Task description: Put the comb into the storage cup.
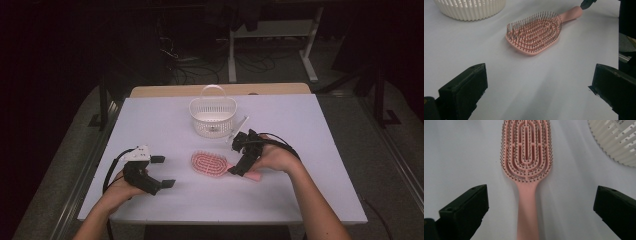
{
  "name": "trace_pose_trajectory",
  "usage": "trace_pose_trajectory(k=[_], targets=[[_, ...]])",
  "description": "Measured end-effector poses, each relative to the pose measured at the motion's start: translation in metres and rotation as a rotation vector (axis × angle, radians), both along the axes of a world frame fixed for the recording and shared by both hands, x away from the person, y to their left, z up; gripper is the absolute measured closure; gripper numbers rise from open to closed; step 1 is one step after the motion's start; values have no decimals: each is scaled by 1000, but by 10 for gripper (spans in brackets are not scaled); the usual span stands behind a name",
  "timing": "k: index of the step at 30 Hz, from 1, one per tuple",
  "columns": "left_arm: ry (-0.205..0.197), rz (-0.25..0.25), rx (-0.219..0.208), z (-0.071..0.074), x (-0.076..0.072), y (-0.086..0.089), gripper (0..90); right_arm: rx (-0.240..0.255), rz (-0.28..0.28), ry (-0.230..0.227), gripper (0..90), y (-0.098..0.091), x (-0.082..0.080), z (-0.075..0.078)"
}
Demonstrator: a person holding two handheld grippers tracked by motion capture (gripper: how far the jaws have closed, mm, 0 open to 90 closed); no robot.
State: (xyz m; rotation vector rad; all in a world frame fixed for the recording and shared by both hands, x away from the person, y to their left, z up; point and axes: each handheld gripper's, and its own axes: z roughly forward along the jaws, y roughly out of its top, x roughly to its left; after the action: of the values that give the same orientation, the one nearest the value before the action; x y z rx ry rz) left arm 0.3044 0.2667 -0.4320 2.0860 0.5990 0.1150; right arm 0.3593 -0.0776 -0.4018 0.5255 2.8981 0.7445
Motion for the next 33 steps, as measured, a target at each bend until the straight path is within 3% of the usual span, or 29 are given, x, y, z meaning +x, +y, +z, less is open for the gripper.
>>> trace_pose_trajectory(k=[12,19,33], targets=[[0,-1,1,0,0,0,2,-64,18,12,6,6,0,-10],[0,0,2,0,0,0,2,-102,43,28,67,10,-1,-15],[0,0,2,0,0,0,2,-145,39,64,244,17,0,-23]])
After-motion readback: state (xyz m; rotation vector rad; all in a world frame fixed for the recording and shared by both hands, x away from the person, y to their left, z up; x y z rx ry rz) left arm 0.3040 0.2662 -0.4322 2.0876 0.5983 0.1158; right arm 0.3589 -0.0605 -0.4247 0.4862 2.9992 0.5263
